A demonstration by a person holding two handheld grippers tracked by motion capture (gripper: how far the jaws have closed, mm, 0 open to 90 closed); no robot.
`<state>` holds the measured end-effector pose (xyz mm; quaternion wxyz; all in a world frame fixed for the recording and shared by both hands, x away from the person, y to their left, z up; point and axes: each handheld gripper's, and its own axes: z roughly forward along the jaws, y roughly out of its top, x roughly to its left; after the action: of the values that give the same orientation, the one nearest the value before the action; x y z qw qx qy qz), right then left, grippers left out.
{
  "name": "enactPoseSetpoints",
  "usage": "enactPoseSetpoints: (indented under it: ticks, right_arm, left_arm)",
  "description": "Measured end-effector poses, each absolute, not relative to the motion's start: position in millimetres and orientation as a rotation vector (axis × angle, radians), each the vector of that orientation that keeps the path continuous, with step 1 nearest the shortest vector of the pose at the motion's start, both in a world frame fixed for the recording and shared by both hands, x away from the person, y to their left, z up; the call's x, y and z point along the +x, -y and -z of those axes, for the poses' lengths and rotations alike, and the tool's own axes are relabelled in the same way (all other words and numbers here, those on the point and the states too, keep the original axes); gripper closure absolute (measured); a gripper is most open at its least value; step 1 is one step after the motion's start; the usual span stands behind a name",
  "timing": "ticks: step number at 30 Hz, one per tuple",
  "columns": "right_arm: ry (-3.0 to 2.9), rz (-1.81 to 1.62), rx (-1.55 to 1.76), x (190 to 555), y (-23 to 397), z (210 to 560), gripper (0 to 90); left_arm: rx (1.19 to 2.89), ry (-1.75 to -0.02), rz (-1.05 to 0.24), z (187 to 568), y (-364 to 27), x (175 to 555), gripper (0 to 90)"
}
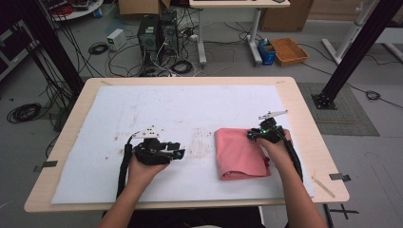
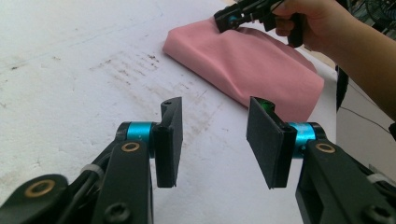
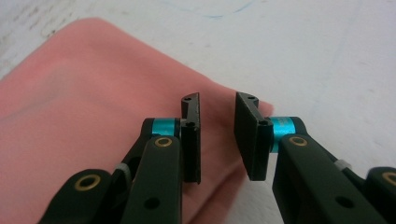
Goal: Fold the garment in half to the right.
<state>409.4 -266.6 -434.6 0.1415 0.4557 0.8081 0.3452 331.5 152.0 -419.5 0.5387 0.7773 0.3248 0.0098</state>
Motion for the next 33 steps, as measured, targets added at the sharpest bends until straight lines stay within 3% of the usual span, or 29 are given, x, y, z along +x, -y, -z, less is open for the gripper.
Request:
enactPoseSetpoints:
  ticks: [5, 10, 15, 21, 28, 33]
  right_arm:
    - [-2.275, -1.042, 1.279, 394, 275, 424, 67.4]
    - [-2.337, -1.154, 1.114, 363, 258, 408, 60.9]
    - [-2.47, -1.115, 0.96, 335, 231, 416, 60.5]
    - [-2.484, -1.061, 0.844, 312, 229, 442, 61.4]
    - [-2.461, -1.154, 0.73, 298, 210, 419, 56.2]
    - [-2.504, -1.111, 0.648, 288, 191, 423, 56.1]
  left_arm:
    - [1.853, -0.781, -0.024, 421, -152, 332, 55.9]
    - [1.848, -0.785, -0.035, 420, -154, 332, 53.1]
    - [1.84, -0.78, -0.042, 419, -156, 331, 50.6]
    - [1.82, -0.801, -0.049, 419, -164, 333, 48.2]
    - [1.809, -0.804, -0.056, 417, -167, 333, 48.2]
    - [1.803, -0.812, -0.058, 417, -169, 333, 48.2]
